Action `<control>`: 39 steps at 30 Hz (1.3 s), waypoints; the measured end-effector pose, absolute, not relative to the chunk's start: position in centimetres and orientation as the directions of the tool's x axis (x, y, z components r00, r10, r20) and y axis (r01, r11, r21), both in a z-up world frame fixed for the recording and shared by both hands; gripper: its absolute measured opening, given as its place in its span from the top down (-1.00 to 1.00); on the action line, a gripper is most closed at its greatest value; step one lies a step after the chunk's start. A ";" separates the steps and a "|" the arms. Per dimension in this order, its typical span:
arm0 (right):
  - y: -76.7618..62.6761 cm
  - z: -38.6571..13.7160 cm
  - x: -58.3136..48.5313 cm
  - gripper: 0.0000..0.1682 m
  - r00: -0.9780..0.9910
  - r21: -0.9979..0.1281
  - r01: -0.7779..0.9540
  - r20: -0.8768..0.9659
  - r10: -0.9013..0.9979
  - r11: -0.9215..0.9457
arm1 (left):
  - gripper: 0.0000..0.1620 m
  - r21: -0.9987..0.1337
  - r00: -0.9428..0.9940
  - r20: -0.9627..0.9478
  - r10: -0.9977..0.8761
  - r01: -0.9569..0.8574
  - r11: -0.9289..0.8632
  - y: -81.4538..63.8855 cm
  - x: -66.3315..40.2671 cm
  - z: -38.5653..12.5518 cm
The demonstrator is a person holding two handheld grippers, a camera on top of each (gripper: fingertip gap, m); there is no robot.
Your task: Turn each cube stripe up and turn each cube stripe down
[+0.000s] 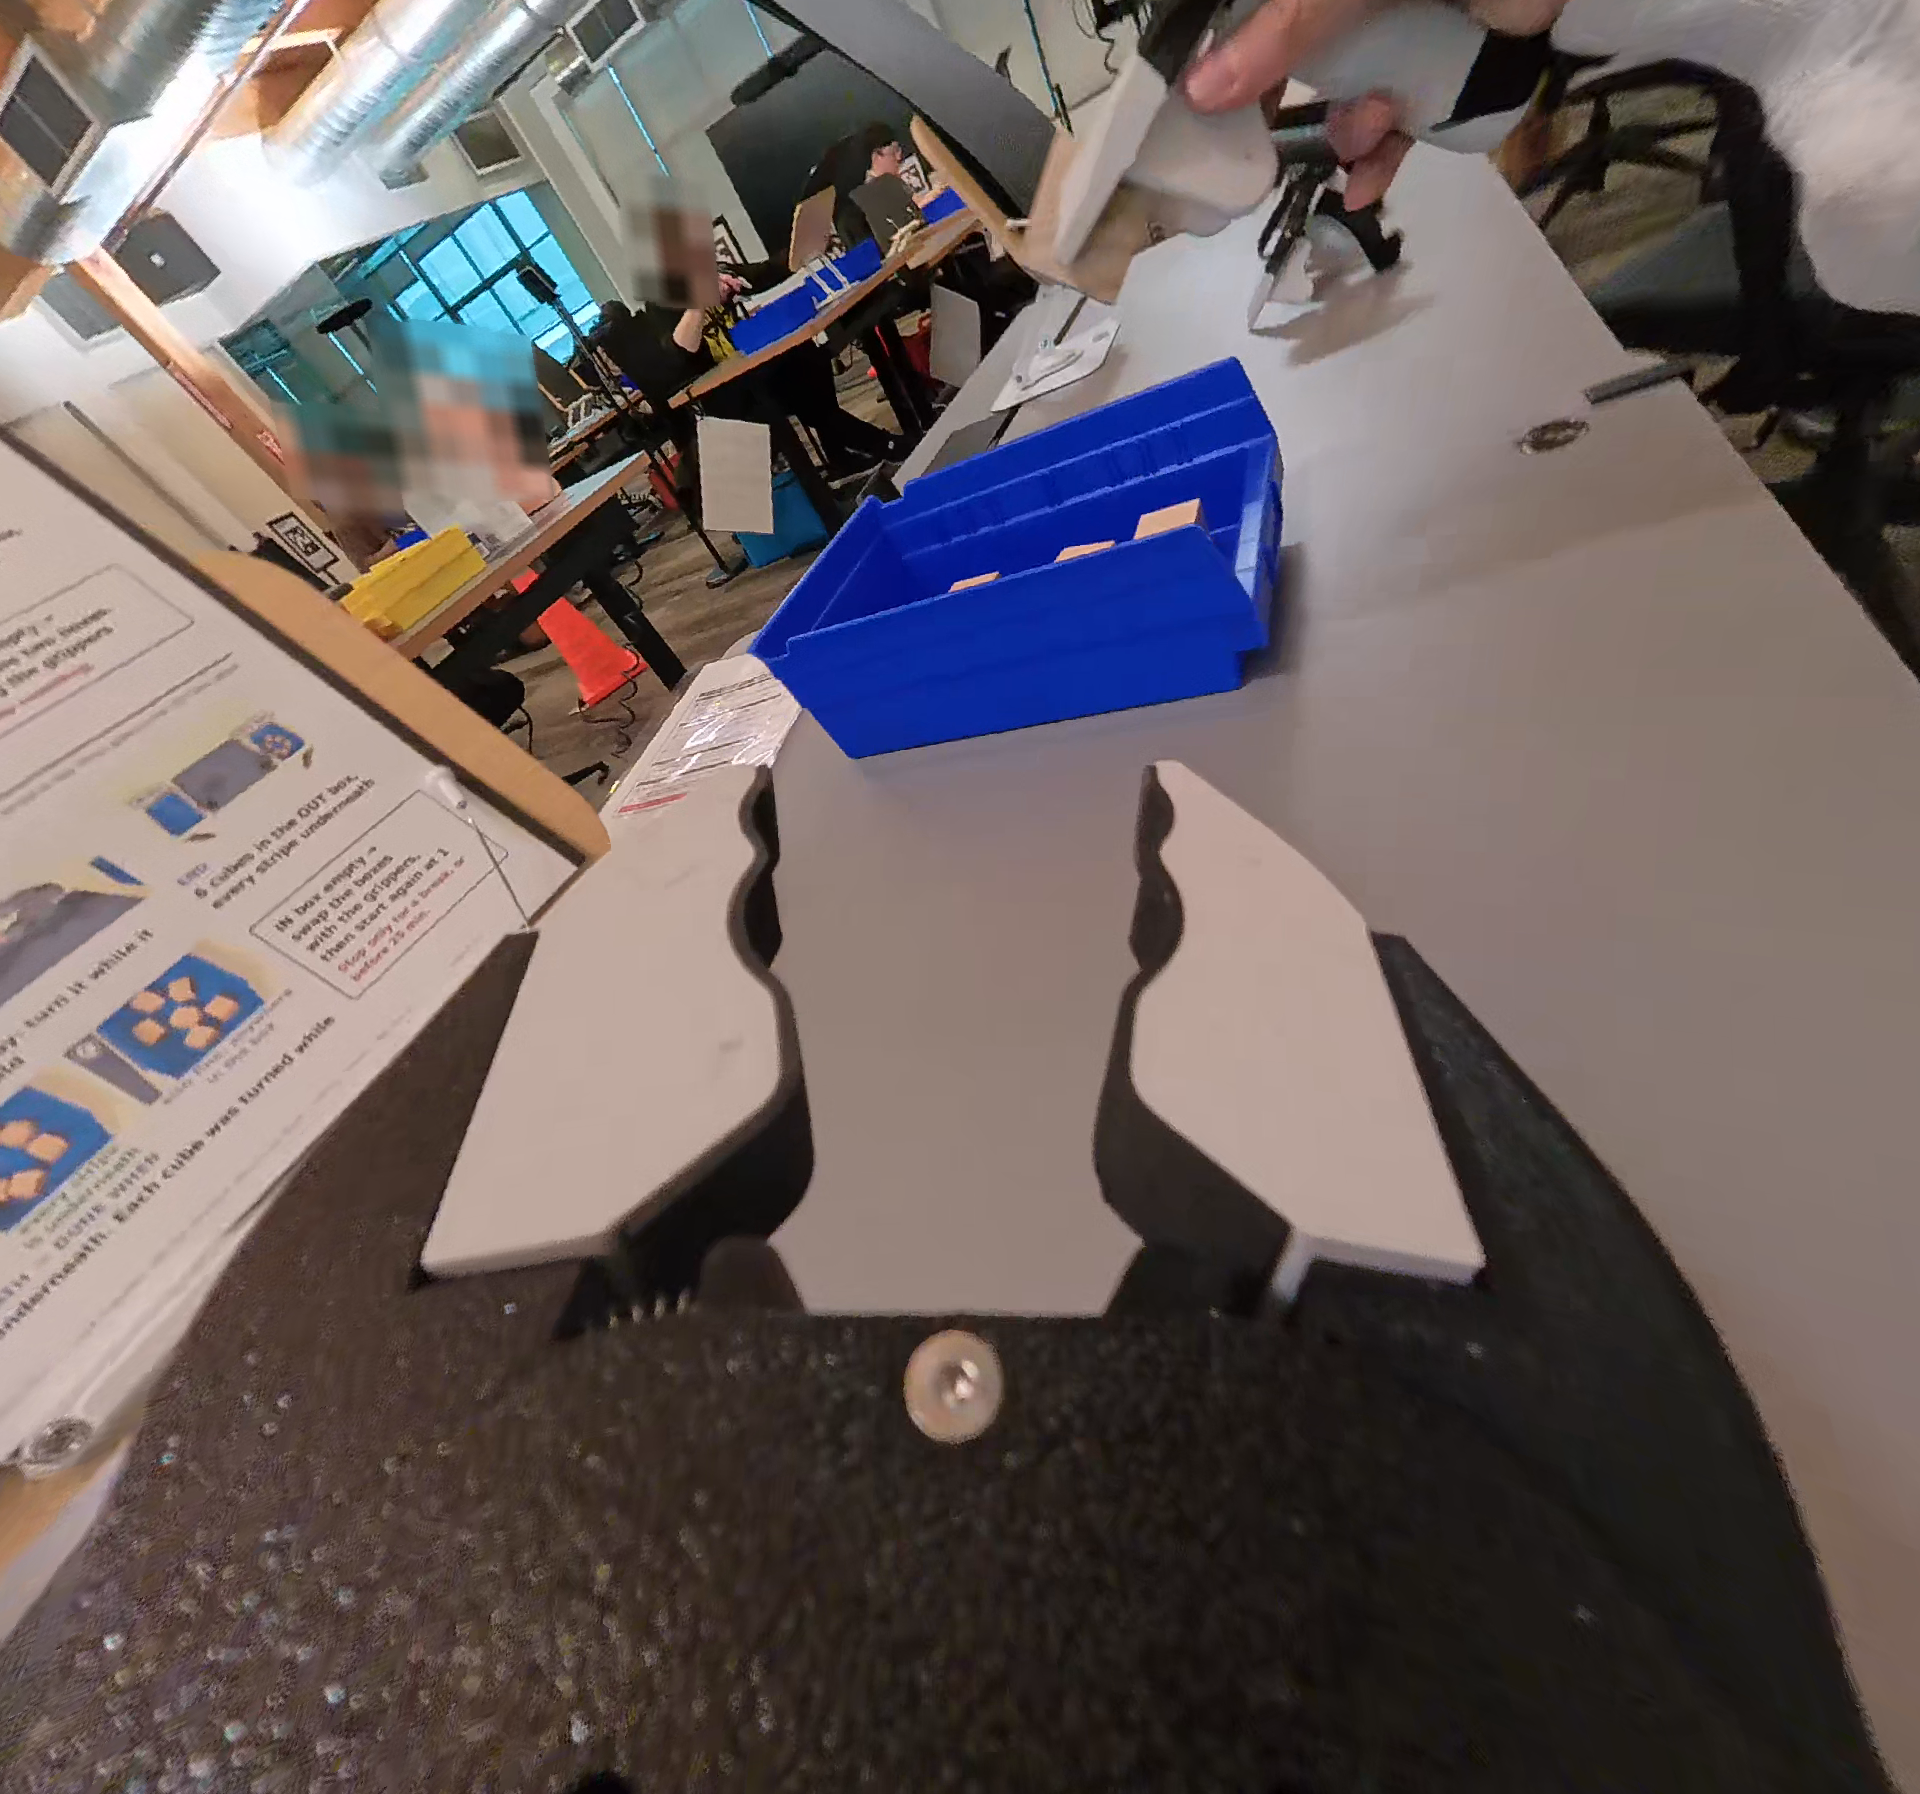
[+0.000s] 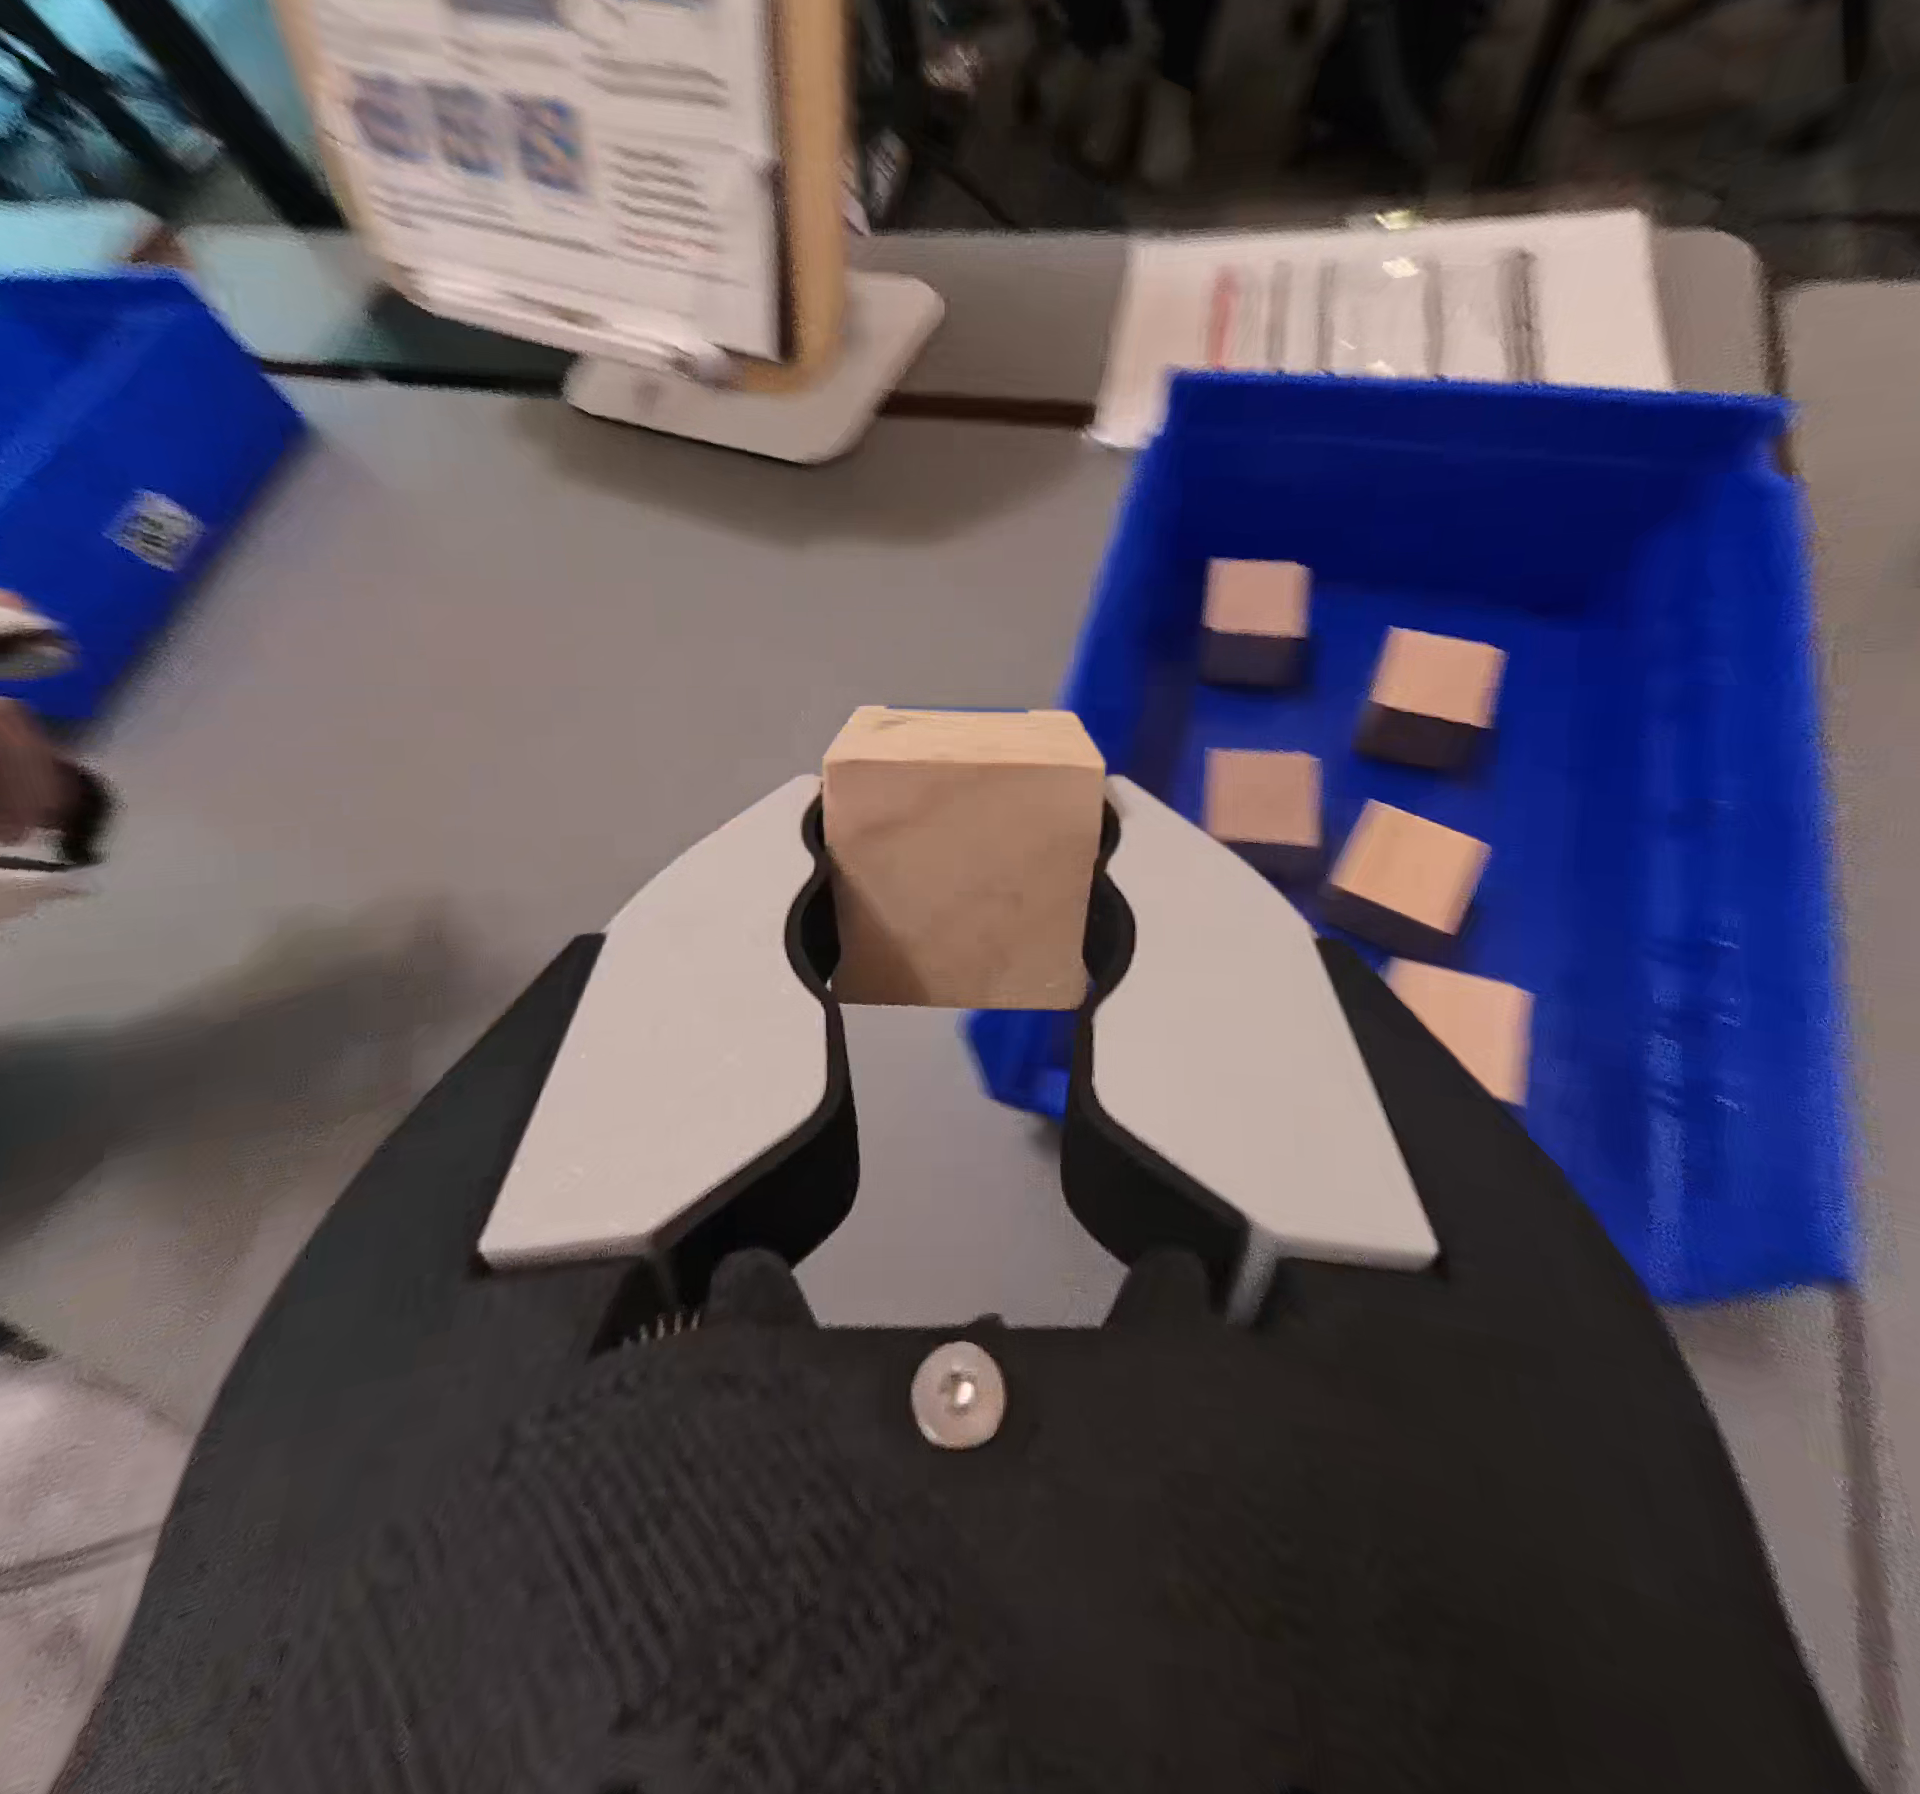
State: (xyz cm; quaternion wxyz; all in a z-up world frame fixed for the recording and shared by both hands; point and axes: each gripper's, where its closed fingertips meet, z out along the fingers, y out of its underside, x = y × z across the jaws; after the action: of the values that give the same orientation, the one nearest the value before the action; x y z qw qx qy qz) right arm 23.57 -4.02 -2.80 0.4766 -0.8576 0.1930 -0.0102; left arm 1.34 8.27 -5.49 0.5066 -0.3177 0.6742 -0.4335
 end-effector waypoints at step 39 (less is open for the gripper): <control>-5.1 -22.4 30.8 0.21 0.923 -0.277 -0.365 0.018 -0.385 -0.889 | 0.25 -0.950 -0.290 -0.271 -0.918 -0.074 0.304 10.5 1.2 -8.7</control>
State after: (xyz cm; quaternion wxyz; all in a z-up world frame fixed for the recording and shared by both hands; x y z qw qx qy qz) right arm 30.75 -5.11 -22.36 0.1354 -0.9711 0.1931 -0.0360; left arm 1.17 10.47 -8.74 0.4632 -0.3747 0.6614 -0.4556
